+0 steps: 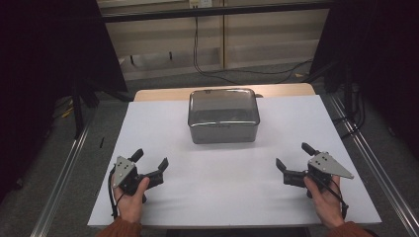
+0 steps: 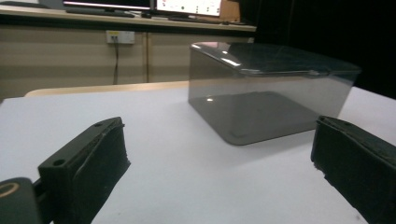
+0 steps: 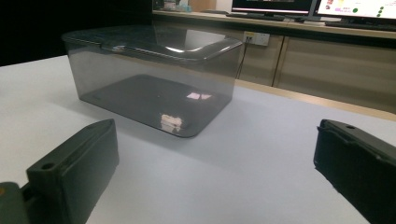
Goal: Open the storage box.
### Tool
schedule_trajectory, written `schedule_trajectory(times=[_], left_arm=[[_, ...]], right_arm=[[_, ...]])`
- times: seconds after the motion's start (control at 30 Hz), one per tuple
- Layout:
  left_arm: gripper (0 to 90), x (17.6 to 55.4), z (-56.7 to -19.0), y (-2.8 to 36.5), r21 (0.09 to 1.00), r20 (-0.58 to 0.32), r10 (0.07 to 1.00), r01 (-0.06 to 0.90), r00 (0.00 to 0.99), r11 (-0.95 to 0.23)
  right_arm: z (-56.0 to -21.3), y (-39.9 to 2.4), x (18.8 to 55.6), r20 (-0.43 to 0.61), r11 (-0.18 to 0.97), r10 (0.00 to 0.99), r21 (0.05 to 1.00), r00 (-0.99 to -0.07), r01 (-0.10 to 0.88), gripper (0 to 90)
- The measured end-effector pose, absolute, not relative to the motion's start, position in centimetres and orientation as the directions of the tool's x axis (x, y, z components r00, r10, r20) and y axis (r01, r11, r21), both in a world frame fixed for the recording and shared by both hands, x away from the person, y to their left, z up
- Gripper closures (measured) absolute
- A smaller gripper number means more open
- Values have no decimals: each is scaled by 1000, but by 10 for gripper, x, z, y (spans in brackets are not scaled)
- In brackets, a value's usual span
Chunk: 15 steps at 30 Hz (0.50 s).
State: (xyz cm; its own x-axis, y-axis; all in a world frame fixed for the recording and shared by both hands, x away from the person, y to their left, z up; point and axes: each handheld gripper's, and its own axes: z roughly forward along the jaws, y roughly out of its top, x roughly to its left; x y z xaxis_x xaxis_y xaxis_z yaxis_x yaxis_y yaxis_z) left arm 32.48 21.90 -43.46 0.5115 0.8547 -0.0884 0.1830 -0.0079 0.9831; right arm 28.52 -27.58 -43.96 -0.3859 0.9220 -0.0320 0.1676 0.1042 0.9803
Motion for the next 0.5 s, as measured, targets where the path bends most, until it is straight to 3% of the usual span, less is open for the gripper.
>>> schedule_trajectory(times=[0.5], left_arm=[[26,324,-435,219,985,-77,845,173,528,-18]], right_arm=[[-438,-248,304,-20,108,890,980,-456,167,0]])
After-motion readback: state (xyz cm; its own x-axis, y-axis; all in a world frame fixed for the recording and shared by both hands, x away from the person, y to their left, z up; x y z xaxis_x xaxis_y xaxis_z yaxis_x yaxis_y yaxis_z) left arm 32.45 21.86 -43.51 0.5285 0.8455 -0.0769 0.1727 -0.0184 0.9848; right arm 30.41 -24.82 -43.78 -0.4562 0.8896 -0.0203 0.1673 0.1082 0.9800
